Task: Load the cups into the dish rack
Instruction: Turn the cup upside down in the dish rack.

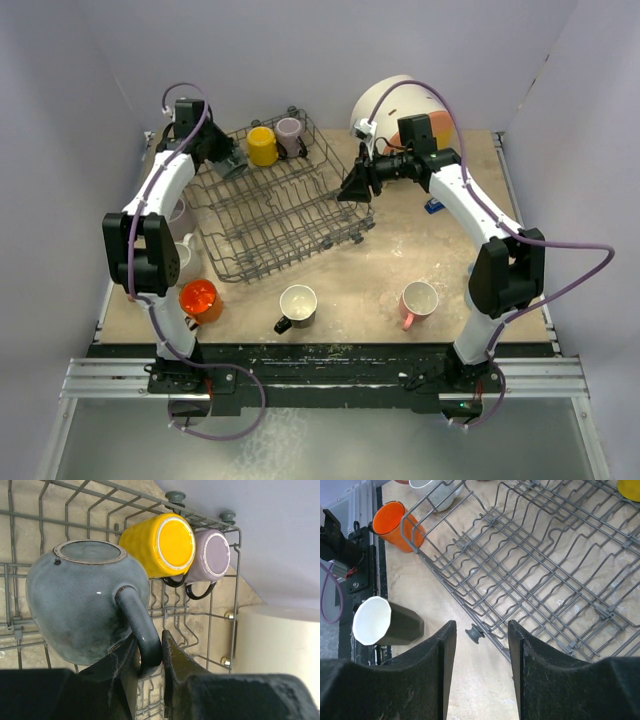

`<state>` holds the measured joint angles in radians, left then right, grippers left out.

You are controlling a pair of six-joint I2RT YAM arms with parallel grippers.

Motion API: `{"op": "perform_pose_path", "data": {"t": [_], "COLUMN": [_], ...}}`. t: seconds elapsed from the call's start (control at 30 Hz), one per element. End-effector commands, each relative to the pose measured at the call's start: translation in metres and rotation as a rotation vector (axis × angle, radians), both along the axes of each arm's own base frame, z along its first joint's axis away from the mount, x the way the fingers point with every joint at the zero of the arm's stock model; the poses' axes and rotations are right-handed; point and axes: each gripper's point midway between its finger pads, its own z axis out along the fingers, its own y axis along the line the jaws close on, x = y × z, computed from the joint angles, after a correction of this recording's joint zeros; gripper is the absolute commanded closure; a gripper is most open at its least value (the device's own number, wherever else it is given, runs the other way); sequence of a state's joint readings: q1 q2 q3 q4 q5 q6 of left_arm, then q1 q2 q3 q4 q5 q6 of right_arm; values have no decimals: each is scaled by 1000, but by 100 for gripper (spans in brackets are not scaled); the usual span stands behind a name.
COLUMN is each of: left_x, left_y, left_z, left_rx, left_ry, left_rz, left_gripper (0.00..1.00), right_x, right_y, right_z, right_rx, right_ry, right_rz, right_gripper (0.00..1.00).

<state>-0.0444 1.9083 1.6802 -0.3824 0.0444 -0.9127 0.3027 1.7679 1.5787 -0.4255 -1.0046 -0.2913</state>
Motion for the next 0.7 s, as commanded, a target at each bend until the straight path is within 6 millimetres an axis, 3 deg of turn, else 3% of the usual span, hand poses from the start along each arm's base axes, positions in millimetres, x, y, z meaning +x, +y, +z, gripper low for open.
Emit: {"op": "perform_pose_path", "data": {"t": [0.0,0.67], "left_x": [29,47], "left_y": [12,31], "left_z": [70,54], "left_rx": [60,224], "left_ry": [-220,-196], "left_rz": [4,2], "left_gripper": [100,100], "right_x": [6,9], "right_y": [-2,-4], "right_z": [15,9], "right_rx": [12,5], "right_ry": [-56,-48], "right_rz": [2,-5], "right_gripper": [52,52]}}
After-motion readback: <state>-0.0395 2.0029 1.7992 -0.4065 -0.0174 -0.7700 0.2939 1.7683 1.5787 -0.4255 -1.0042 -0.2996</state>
